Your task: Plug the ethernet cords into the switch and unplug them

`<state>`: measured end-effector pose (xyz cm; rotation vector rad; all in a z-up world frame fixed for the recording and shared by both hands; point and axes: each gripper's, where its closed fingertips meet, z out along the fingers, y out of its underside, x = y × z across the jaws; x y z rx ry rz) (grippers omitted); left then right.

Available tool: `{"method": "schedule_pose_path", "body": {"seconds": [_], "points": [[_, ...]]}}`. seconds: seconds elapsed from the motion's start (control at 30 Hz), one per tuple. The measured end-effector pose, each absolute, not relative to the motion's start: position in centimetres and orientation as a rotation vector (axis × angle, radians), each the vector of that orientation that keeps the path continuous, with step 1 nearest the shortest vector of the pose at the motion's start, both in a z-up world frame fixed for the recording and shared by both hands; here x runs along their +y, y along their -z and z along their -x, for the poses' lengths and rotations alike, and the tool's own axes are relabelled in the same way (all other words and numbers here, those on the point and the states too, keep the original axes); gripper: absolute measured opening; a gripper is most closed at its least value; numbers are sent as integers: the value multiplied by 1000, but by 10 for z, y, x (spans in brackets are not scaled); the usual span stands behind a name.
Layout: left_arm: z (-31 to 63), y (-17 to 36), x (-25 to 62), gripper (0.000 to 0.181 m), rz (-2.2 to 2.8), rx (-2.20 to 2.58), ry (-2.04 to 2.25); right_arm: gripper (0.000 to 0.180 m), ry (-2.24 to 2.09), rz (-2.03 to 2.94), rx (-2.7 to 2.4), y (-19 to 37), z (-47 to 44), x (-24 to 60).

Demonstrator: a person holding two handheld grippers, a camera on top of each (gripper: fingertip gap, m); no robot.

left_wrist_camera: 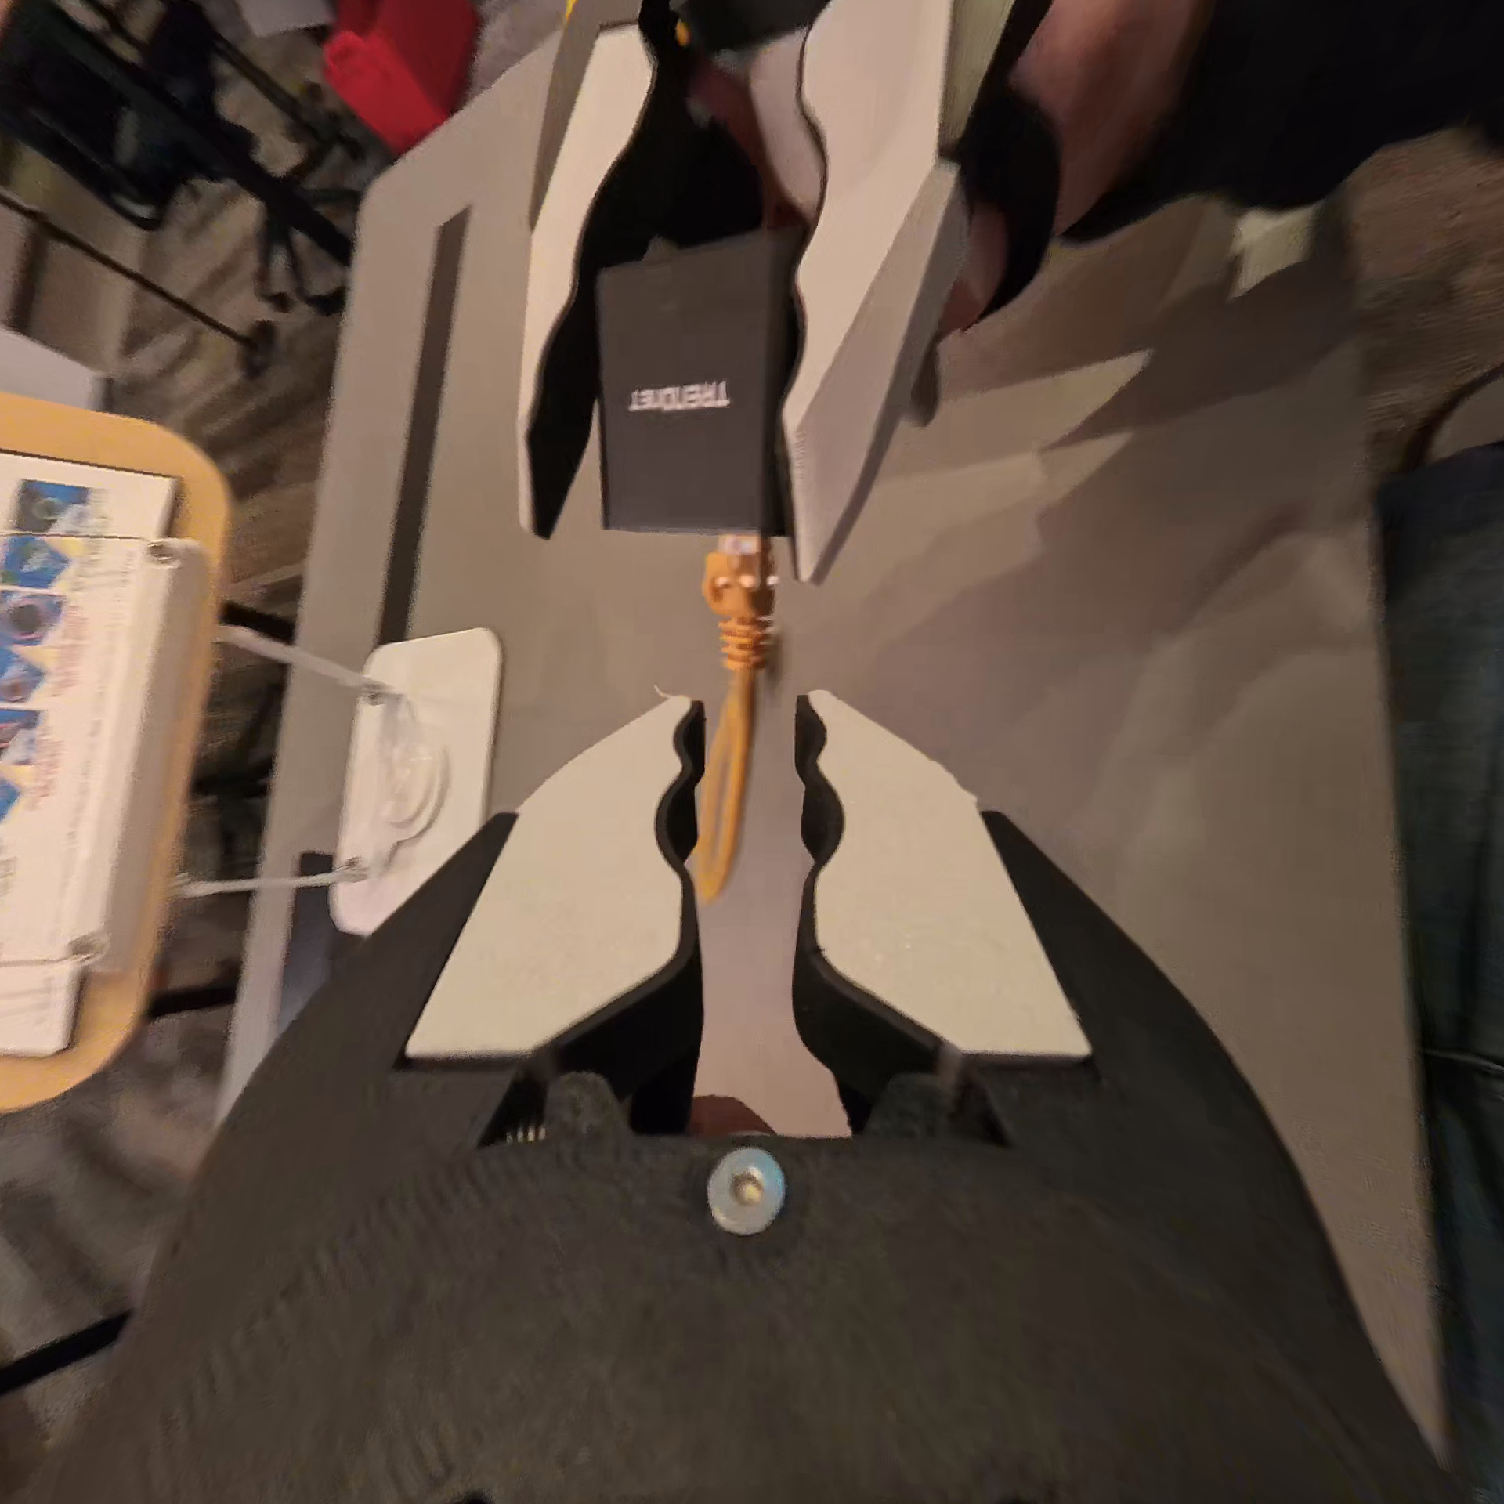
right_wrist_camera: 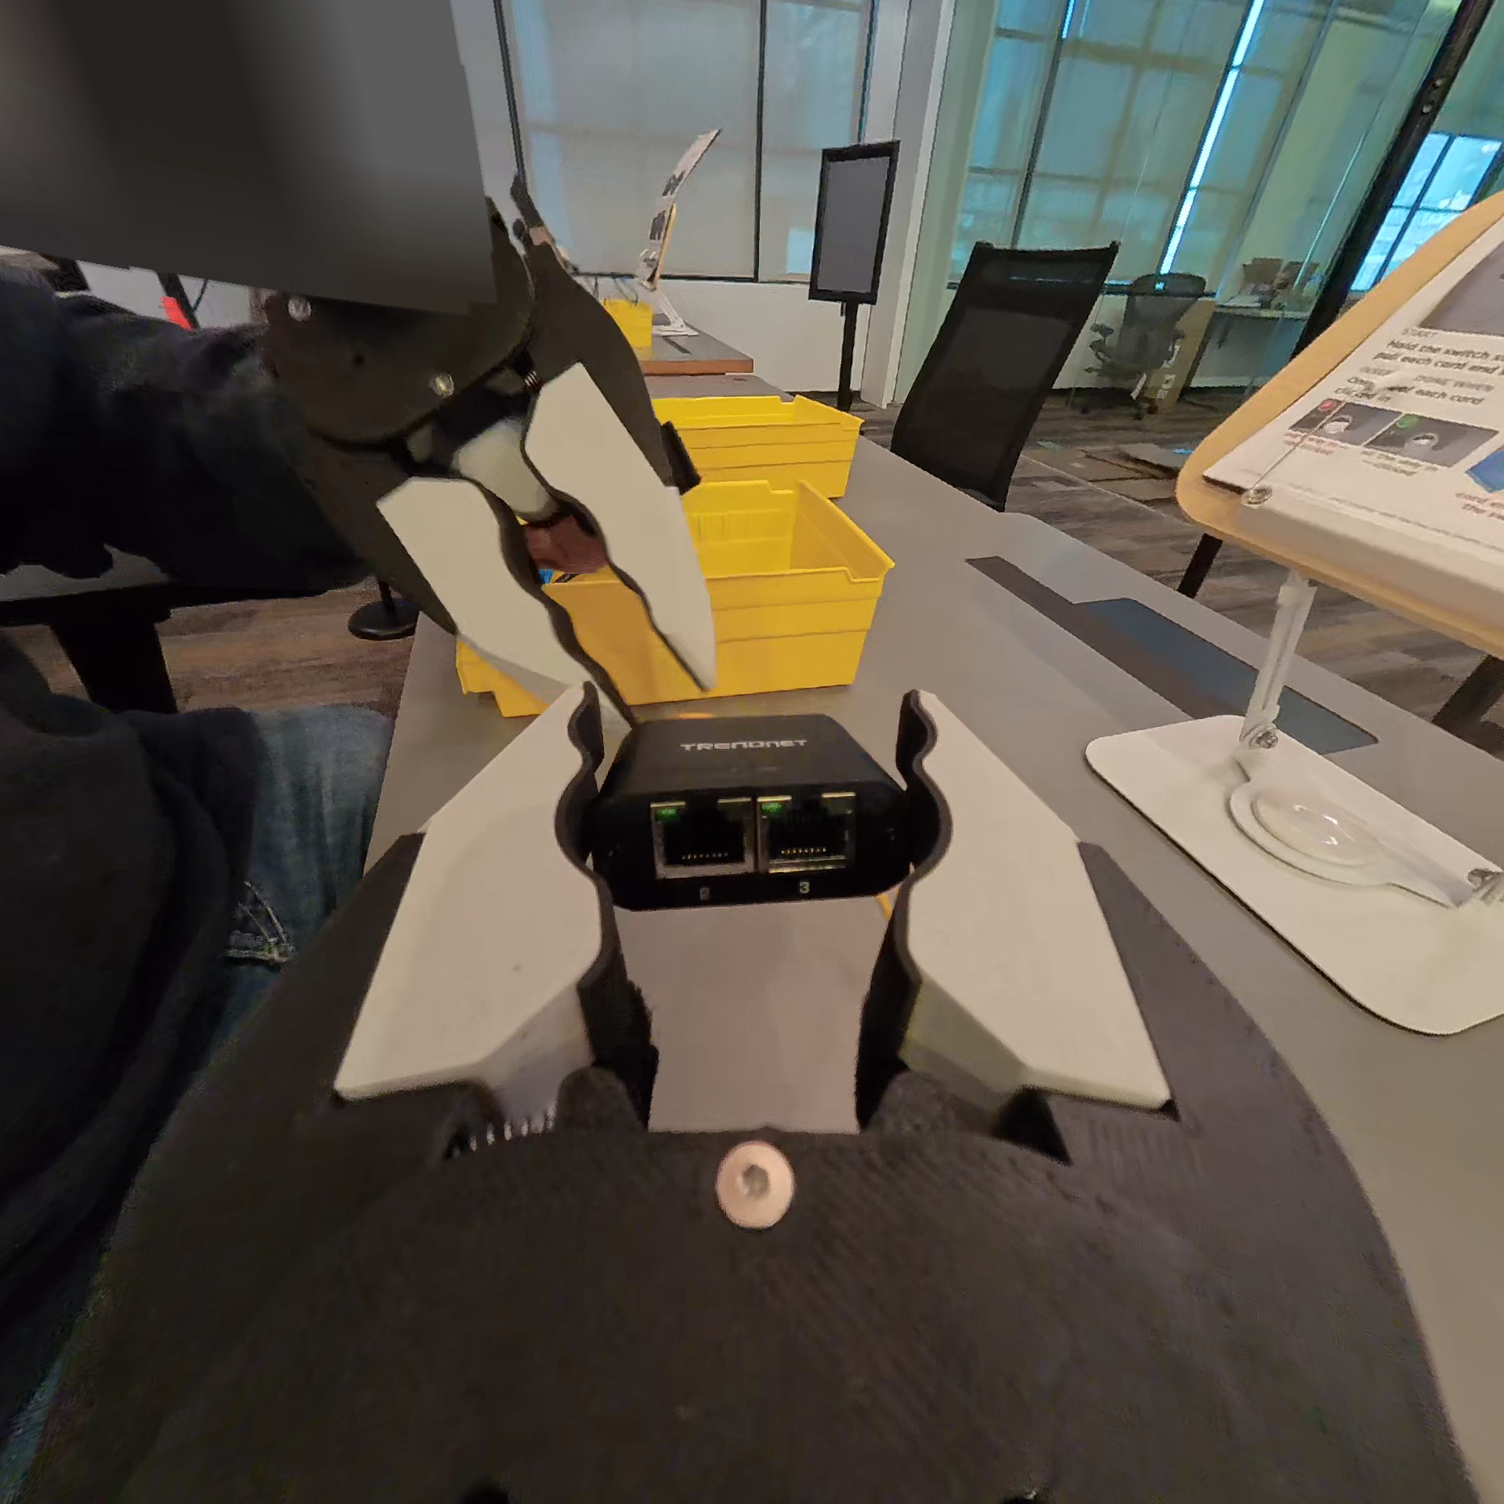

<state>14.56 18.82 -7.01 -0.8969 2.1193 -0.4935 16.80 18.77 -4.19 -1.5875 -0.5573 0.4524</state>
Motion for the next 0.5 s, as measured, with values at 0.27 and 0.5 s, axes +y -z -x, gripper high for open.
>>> {"method": "schedule_pose_path", "body": {"seconds": [0.27,0.5], "points": [[-154,82,193,8,833,1981,375,73,-447,1605,-506,38,-158,190],[-150,66,199,5,707,1960,354,72,-477,1635,-572,40,-154,181]]}}
